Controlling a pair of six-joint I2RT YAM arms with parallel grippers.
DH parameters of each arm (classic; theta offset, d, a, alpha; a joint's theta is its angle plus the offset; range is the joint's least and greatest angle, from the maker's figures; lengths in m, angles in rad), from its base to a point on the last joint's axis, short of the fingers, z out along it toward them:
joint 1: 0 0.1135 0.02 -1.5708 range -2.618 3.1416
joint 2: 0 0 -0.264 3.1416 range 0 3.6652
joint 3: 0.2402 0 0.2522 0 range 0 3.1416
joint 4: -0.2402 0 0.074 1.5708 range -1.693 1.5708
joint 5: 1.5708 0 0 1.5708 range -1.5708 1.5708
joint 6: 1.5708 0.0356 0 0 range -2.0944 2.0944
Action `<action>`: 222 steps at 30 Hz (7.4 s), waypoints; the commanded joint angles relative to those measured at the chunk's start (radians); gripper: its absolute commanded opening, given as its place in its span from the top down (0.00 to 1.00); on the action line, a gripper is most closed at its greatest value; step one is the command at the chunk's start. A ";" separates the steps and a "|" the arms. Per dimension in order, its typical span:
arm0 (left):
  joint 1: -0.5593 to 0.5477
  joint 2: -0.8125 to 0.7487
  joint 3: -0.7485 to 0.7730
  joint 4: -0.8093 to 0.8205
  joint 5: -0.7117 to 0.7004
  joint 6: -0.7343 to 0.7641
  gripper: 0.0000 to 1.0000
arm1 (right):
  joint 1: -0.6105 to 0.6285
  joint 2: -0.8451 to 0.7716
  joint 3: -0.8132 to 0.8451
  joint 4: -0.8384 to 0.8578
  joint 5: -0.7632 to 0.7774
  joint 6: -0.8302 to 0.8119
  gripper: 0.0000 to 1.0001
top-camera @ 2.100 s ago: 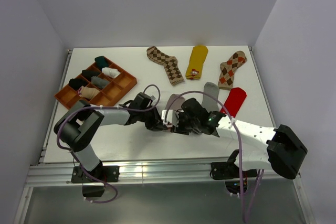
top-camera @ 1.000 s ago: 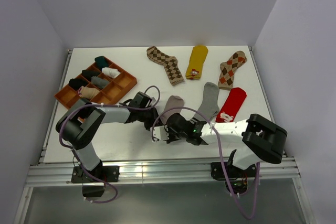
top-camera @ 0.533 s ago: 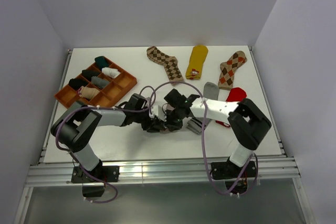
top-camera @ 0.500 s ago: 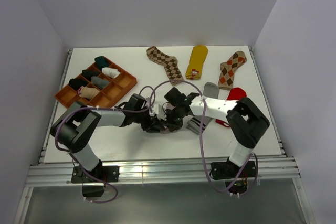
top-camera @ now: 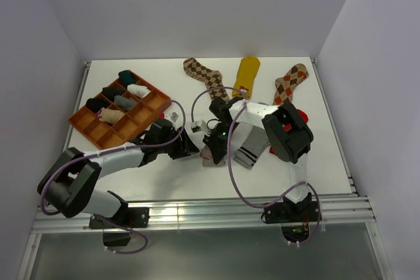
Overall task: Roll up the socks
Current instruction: Roll the sock at the center of the board.
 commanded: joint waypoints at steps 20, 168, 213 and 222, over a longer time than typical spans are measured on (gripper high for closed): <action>-0.131 0.025 -0.060 0.528 -0.026 0.364 0.38 | -0.132 0.253 0.230 -0.261 -0.096 0.046 0.92; -0.053 0.489 0.341 -0.311 0.274 -0.103 0.88 | 0.351 -0.509 -0.571 0.623 0.549 -0.074 0.55; 0.005 0.581 0.598 -0.326 0.259 0.166 0.51 | 0.141 -0.412 -0.449 0.396 0.336 -0.125 0.85; 0.054 0.611 0.564 -0.262 0.284 0.134 1.00 | 0.138 -0.405 -0.427 0.351 0.309 -0.137 0.85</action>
